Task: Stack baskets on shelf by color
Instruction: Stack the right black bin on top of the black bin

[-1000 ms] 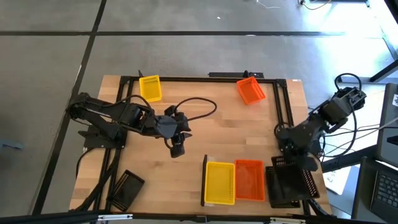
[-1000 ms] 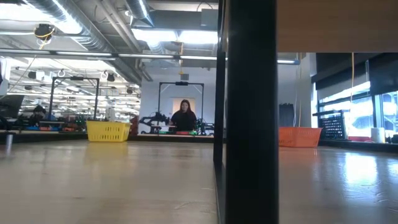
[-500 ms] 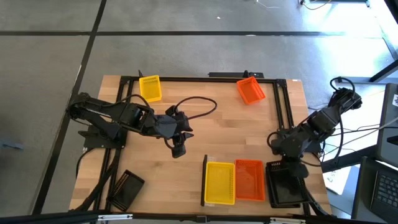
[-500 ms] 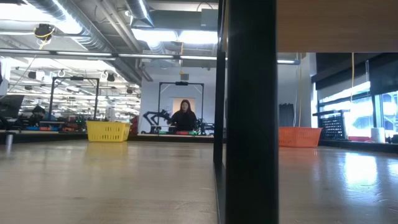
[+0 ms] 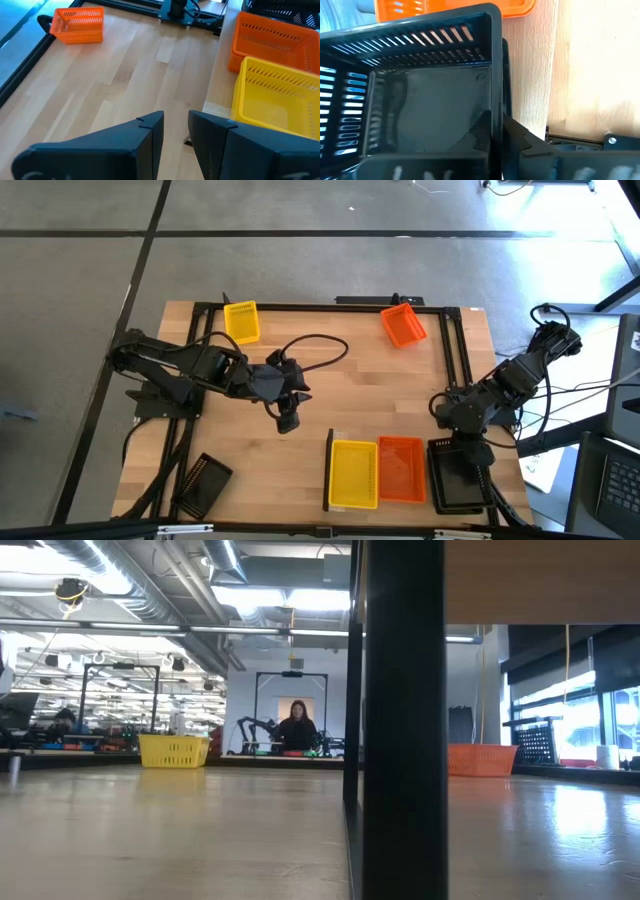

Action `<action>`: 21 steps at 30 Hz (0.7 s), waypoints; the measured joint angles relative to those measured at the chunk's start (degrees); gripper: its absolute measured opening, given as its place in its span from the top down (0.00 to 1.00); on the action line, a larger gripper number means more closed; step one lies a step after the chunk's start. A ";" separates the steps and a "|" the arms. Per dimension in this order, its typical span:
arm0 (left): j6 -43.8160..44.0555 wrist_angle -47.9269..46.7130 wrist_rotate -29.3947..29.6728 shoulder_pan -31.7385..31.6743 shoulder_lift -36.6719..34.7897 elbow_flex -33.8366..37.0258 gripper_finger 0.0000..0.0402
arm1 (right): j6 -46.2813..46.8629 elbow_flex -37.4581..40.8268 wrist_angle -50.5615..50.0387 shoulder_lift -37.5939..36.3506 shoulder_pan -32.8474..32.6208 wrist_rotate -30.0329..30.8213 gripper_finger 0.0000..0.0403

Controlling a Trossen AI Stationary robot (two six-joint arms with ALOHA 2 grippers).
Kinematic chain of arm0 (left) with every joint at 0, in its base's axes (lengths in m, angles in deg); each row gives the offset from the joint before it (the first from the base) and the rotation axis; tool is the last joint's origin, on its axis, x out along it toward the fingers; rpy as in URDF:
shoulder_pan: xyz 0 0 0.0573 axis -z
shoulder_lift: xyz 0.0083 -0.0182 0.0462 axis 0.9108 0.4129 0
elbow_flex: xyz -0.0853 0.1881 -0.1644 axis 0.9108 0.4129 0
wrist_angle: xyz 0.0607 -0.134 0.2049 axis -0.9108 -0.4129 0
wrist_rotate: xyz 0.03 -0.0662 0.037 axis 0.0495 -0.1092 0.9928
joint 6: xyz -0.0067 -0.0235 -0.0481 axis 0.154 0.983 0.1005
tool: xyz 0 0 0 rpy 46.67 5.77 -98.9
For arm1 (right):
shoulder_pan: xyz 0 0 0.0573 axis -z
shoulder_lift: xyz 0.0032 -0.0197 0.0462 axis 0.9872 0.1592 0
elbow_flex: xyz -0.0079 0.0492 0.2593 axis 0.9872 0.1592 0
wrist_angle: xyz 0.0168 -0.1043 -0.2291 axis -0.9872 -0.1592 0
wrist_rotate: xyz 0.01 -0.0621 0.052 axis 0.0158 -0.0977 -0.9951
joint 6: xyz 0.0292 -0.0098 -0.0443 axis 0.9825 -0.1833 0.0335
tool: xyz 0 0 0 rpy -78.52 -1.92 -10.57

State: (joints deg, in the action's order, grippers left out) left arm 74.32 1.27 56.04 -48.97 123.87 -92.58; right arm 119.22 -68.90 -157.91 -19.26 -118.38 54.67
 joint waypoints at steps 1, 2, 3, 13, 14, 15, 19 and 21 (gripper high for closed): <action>0.02 0.00 0.00 -0.02 0.00 0.00 0.80 | 0.00 0.00 0.01 0.00 0.00 -0.01 0.95; 0.02 0.00 0.00 -0.02 0.00 0.00 0.80 | 0.00 0.00 0.02 0.00 0.00 -0.02 0.95; 0.02 0.00 0.00 -0.02 0.00 0.00 0.80 | 0.00 0.00 0.02 0.00 0.00 -0.02 0.94; 0.07 0.00 0.00 -0.02 0.00 0.00 0.80 | -2.87 0.02 0.10 0.15 0.02 -1.74 0.94; 0.07 0.00 -0.01 -0.02 0.00 0.00 0.80 | -2.75 0.02 0.11 0.15 0.02 -2.21 0.94; 0.09 0.00 0.00 -0.02 0.00 0.00 0.80 | -2.59 0.02 0.13 0.15 0.02 -2.24 0.94; 0.09 0.00 0.00 -0.02 0.00 0.00 0.80 | -2.61 0.02 0.15 0.15 0.02 -1.94 0.97; 0.11 0.00 -0.02 -0.02 0.00 0.00 0.80 | -2.68 0.02 0.16 0.17 0.02 -1.48 0.98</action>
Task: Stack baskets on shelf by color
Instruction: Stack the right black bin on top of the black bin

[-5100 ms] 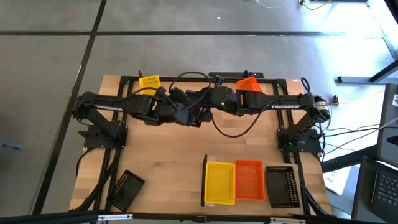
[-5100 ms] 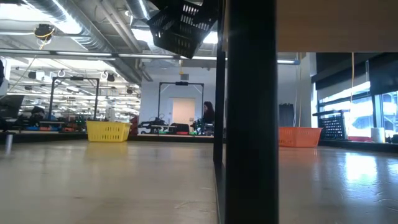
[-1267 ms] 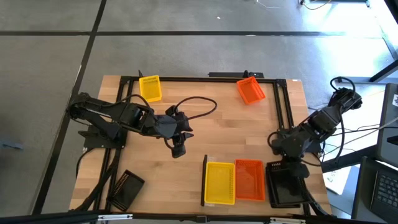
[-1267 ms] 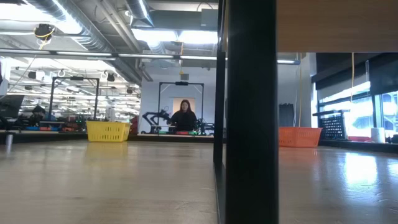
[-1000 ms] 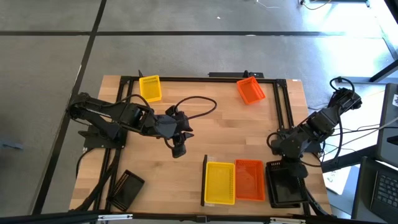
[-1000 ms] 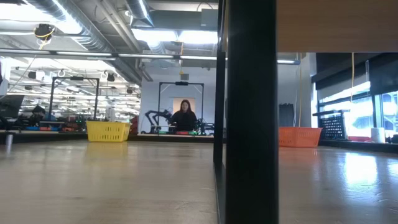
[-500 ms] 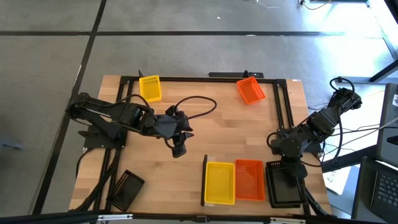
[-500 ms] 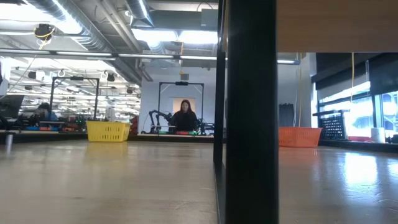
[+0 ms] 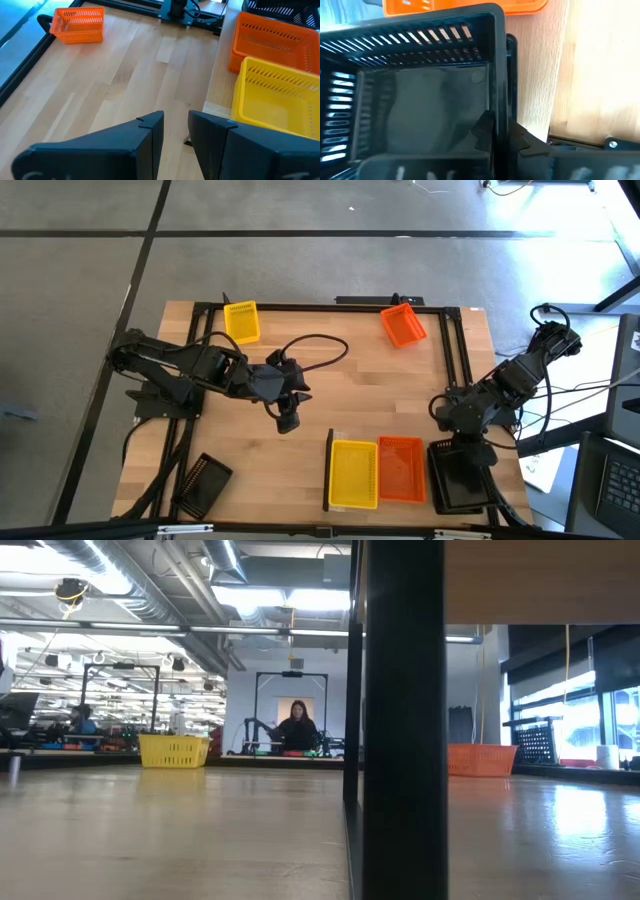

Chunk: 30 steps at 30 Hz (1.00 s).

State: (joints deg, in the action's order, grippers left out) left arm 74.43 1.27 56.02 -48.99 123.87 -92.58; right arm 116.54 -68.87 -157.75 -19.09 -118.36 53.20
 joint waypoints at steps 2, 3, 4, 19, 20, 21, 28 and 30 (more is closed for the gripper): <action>0.02 0.05 0.00 0.00 0.00 0.00 0.80 | -0.14 0.00 0.00 0.03 0.00 0.01 0.98; 0.02 0.24 0.00 0.00 0.00 0.00 0.80 | -0.14 0.00 0.03 0.12 0.00 0.01 0.98; 0.02 0.59 -0.02 0.00 0.00 0.00 0.80 | -0.12 -0.01 0.01 0.24 0.00 0.00 0.97; 0.02 0.93 -0.07 0.01 0.00 0.00 0.80 | -0.19 0.00 2.58 2.19 0.24 -2.34 0.85; 0.02 0.92 -0.07 0.00 0.00 0.00 0.80 | -0.12 0.00 2.82 2.19 0.24 -2.78 0.85; 0.00 0.92 -0.07 0.00 0.00 0.00 0.80 | 0.00 0.00 2.97 2.19 0.24 -3.05 0.85; 0.00 0.90 -0.09 0.02 0.00 0.00 0.80 | -0.53 0.00 3.01 2.19 0.24 -2.60 0.85; 0.01 0.90 -0.09 0.01 0.00 0.00 0.80 | -1.68 0.00 3.01 2.19 0.24 -2.16 0.85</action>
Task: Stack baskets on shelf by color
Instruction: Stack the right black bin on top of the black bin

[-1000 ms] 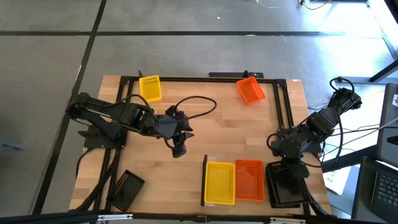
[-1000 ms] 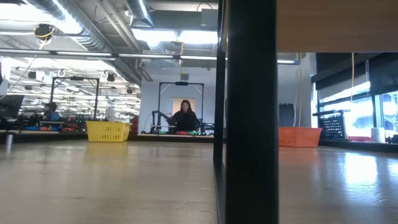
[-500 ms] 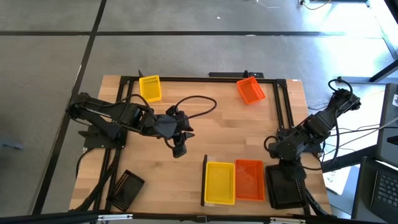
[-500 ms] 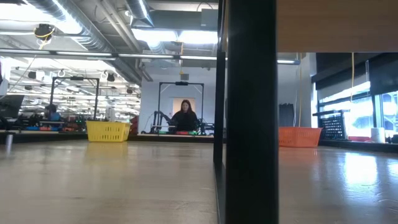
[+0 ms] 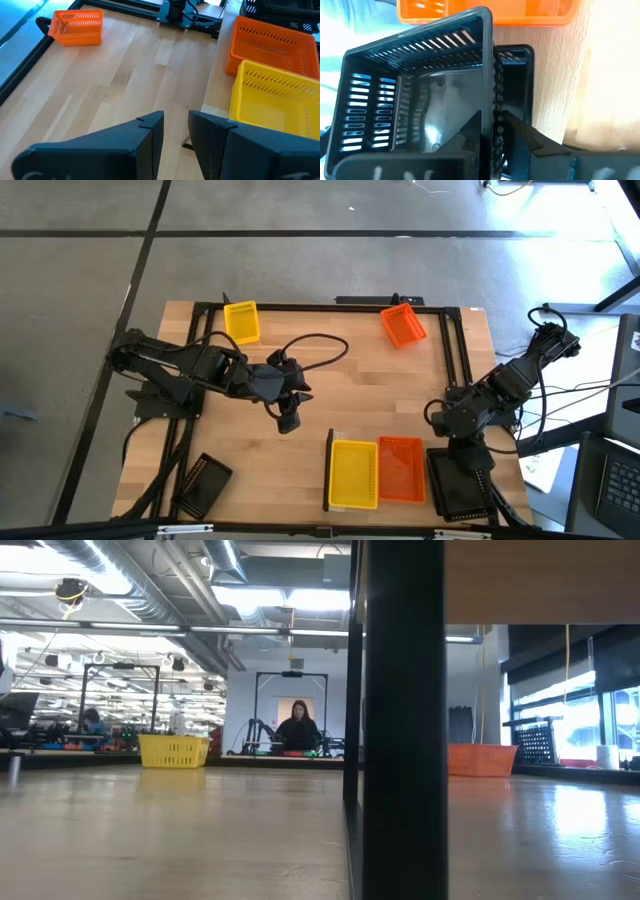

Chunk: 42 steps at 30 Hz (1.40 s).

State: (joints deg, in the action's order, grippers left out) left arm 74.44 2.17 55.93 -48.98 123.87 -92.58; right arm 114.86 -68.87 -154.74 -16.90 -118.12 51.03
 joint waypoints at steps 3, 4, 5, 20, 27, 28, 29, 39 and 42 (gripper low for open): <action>0.01 -0.02 0.00 0.01 0.00 0.00 0.80 | -0.46 0.00 -0.02 0.00 0.00 0.09 0.86; 0.01 -0.02 0.00 -0.01 0.00 0.00 0.80 | -0.82 0.00 -0.02 0.00 0.00 0.47 0.87; 0.01 -0.02 0.00 0.01 0.00 0.00 0.80 | -1.36 0.00 -0.04 0.00 0.00 0.62 0.88; -0.01 -0.04 0.00 0.00 0.00 0.00 0.80 | 0.07 0.00 -0.07 0.00 0.00 2.25 0.84; -0.12 -0.07 0.00 0.01 0.00 0.00 0.80 | -0.19 0.00 -0.05 -0.02 0.03 2.15 0.81; -0.12 -0.07 0.00 0.00 0.00 0.00 0.80 | -0.22 0.00 -0.06 -0.02 0.04 1.53 0.81; -0.12 -0.07 0.00 -0.01 0.00 0.00 0.80 | -0.48 0.00 -0.07 -0.02 0.04 1.16 0.81; -0.14 -0.07 0.00 0.00 0.00 0.00 0.80 | -1.70 0.00 -0.19 -0.02 0.04 2.98 0.81; -0.14 -0.07 0.00 0.01 0.00 0.00 0.80 | -2.00 0.00 -0.24 -0.02 0.04 2.98 0.81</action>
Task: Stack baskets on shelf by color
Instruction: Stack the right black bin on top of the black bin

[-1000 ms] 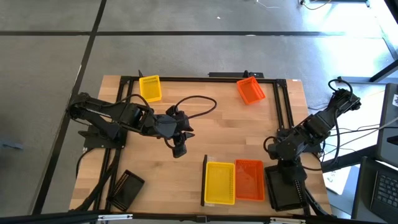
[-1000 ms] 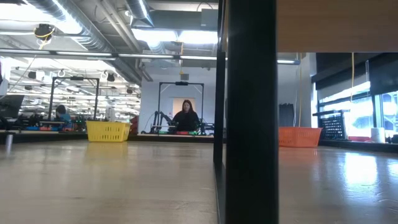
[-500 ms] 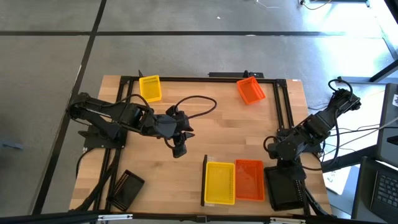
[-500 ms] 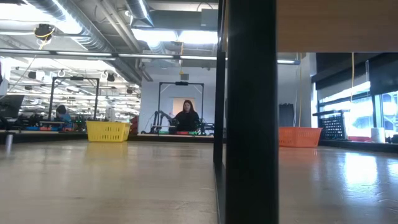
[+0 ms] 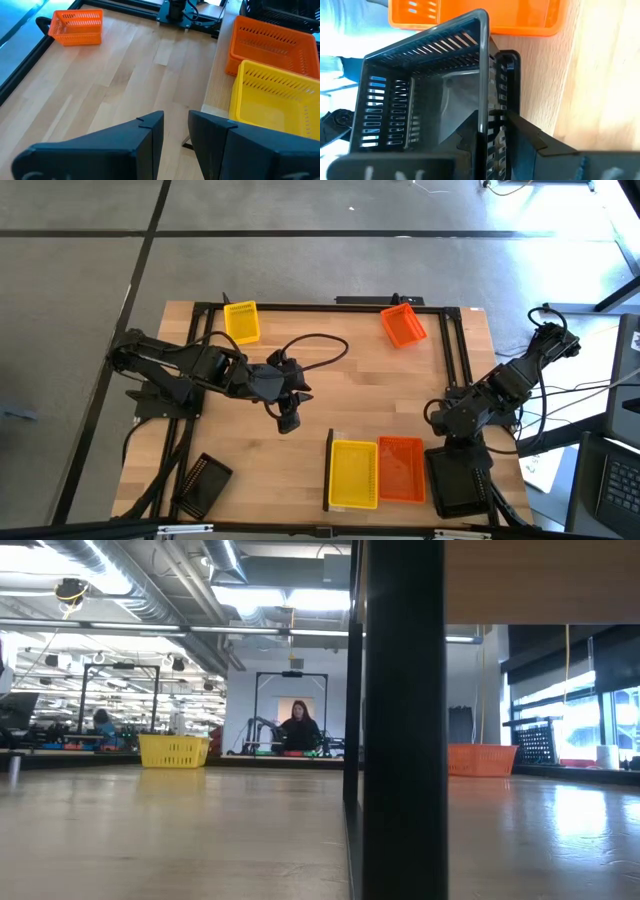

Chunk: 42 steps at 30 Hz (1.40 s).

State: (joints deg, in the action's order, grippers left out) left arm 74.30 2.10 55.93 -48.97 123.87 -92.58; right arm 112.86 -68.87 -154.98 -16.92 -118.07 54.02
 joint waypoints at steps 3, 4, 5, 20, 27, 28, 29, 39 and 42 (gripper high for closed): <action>0.00 0.00 0.00 -0.01 0.00 0.00 0.80 | -1.66 0.00 -0.07 0.00 0.00 0.00 0.83; 0.00 0.00 0.00 -0.01 0.00 0.00 0.80 | -2.27 0.00 -0.09 0.00 0.00 -0.02 0.84; 0.00 0.00 0.00 0.00 0.00 0.00 0.80 | -2.50 0.00 -0.09 0.00 0.00 -0.16 0.86; 0.00 0.00 0.00 0.00 0.00 0.00 0.80 | -0.90 0.00 -0.43 -0.02 0.00 1.55 0.89; -0.02 0.00 0.00 -0.02 0.00 0.00 0.80 | -0.98 0.00 -0.35 -0.02 0.00 -0.04 0.78; -0.02 0.00 0.00 0.00 0.00 0.00 0.80 | -1.10 -0.02 -0.35 -0.02 0.00 -0.38 0.77; -0.02 0.00 0.00 -0.02 0.00 0.00 0.80 | -1.17 -0.10 -0.42 -0.02 0.00 -0.39 0.77; -0.04 0.00 0.00 -0.02 0.00 0.00 0.80 | -2.61 -4.78 -2.50 -0.04 0.00 1.97 0.76; -0.04 0.00 0.00 -0.01 0.00 0.00 0.80 | -2.26 -5.98 -5.08 -0.04 0.00 2.11 0.76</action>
State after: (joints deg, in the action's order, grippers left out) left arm 74.26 2.10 55.93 -48.98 123.87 -92.58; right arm 110.60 -74.86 -160.07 -16.97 -118.07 56.13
